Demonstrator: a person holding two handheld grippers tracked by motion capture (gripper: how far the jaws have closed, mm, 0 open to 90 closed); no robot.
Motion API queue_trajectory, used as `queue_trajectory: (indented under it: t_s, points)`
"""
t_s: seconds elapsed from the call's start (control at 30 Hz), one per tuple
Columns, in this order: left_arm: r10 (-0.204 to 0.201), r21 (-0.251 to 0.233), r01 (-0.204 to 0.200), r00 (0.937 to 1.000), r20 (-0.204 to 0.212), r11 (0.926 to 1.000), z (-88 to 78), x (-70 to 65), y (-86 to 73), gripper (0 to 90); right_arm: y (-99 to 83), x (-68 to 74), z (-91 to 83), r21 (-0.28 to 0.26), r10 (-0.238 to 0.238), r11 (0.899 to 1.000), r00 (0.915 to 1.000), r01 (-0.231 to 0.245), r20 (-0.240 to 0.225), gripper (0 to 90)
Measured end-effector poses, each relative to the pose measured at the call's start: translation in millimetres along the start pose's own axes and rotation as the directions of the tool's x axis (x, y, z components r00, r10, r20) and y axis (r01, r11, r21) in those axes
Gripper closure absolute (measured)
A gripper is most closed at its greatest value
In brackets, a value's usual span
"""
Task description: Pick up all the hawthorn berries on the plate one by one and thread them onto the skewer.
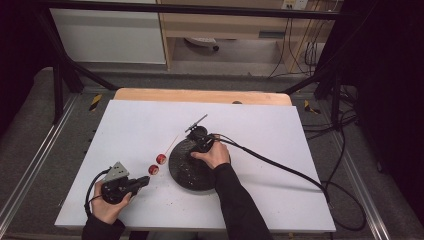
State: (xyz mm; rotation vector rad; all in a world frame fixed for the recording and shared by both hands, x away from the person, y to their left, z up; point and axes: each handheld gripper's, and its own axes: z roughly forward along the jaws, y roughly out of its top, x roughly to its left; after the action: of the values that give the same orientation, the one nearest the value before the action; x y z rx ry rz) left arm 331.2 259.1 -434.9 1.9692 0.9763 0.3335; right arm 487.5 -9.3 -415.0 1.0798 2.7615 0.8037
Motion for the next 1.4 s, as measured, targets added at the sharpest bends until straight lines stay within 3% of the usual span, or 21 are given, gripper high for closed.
queue_trajectory:
  t_s: [0.43, 0.73, 1.07, 1.1, 1.4]
  points:
    - [0.003, 0.002, -0.003, 1.0000, -0.003, 1.0000, 0.3, -0.1, -0.1, 88.3, -0.7, -0.3, 2.6, 0.010, -0.006, 1.000, 0.9999, 0.006, -0.009, 61.8]
    - [0.005, 0.005, -0.005, 1.0000, -0.004, 1.0000, 0.8, -0.5, -0.2, 88.3, -0.7, 0.3, 0.2, 0.018, 0.009, 1.000, 0.9999, -0.008, -0.013, 62.5]
    - [0.010, 0.005, -0.010, 0.9999, -0.004, 0.9999, 1.2, -2.4, -0.1, 88.3, -0.3, 2.3, -16.5, -0.005, 0.052, 0.999, 0.9986, -0.052, -0.007, 62.7]
    - [0.010, 0.005, -0.010, 0.9999, -0.003, 0.9999, 1.3, -2.9, -0.1, 88.3, -0.7, 1.6, -18.5, -0.006, 0.038, 0.999, 0.9993, -0.038, -0.003, 62.7]
    - [0.019, 0.007, -0.019, 0.9998, 0.000, 0.9998, 1.5, -5.5, 0.4, 88.3, -6.1, 4.9, -39.7, -0.046, 0.063, 0.997, 0.9980, -0.063, -0.006, 62.7]
